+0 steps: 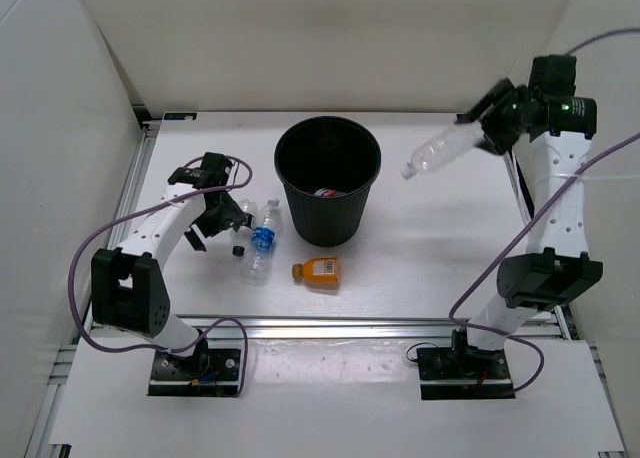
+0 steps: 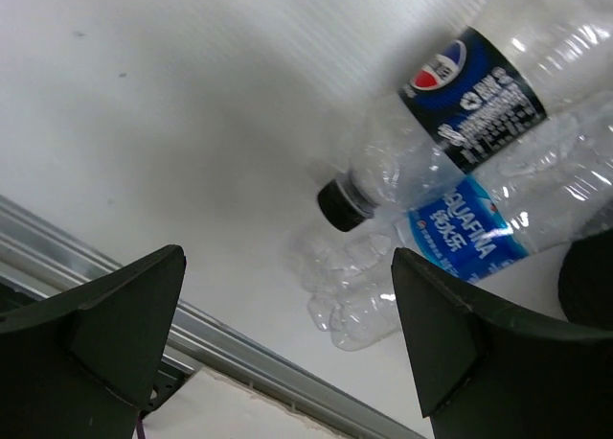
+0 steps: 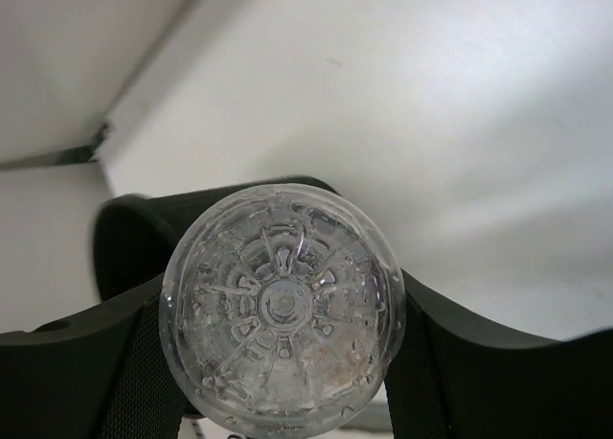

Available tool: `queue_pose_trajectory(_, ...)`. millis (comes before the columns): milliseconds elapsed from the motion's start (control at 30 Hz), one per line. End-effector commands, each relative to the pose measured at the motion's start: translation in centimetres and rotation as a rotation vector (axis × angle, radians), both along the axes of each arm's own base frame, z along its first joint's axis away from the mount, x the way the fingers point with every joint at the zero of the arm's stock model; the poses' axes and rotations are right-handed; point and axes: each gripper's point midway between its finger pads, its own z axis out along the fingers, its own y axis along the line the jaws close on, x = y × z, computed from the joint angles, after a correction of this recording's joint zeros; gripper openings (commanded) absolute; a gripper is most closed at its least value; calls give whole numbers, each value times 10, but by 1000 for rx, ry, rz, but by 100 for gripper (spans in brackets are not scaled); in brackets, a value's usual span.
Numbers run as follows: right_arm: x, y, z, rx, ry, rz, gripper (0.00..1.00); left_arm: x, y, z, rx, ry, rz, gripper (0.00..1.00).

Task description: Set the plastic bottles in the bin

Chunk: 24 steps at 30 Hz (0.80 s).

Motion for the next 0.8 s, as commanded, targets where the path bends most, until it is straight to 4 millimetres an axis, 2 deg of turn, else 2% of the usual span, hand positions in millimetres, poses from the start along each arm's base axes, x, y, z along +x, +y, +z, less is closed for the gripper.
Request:
queue_pose_trajectory(0,32,42,59,3,-250,199,18,25,-22,11,-103,-81,-89,100)
queue_pose_trajectory(33,35,60,99,-10,-378,256,20,24,-26,10,-125,-77,-95,100)
queue_pose_trajectory(67,43,70,108,-13,-422,290,24,26,-26,7,-121,-72,-106,100)
queue_pose_trajectory(100,49,80,127,-13,-505,317,26,26,-25,5,-116,-61,-116,100)
queue_pose_trajectory(133,47,98,139,-21,-562,366,28,28,-26,7,-118,-70,-116,100)
queue_pose_trajectory(167,52,107,138,-31,-584,396,31,28,-26,7,-115,-68,-126,100)
queue_pose_trajectory(200,54,116,147,-42,-635,422,31,28,-26,7,-115,-68,-126,100)
queue_pose_trajectory(267,57,149,136,-37,-630,519,36,32,-31,8,-139,-82,-143,100)
queue_pose_trajectory(300,50,175,130,-22,-629,598,40,31,-30,8,-136,-80,-153,100)
queue_pose_trajectory(333,48,186,127,-29,-641,648,46,31,-30,8,-132,-78,-165,100)
queue_pose_trajectory(367,45,197,123,-22,-638,685,59,32,-30,6,-133,-81,-165,100)
queue_pose_trajectory(400,42,212,115,-9,-629,730,100,32,-30,6,-130,-79,-174,100)
queue_pose_trajectory(433,40,216,111,-13,-624,744,100,31,-32,6,-127,-77,-193,100)
queue_pose_trajectory(500,33,212,117,-22,-628,733,100,35,-34,10,-116,-95,-213,100)
queue_pose_trajectory(533,30,204,119,-31,-625,715,100,33,-40,12,-113,-101,-249,100)
queue_pose_trajectory(633,29,178,121,-58,-611,653,100,47,-53,23,-107,-166,-290,100)
queue_pose_trajectory(667,31,169,117,-63,-596,635,100,47,-66,24,-153,-177,-320,100)
queue_pose_trajectory(733,26,163,116,-60,-587,629,100,49,-80,19,-163,-175,-365,100)
queue_pose_trajectory(767,26,165,107,-51,-561,639,100,48,-83,15,-162,-161,-374,100)
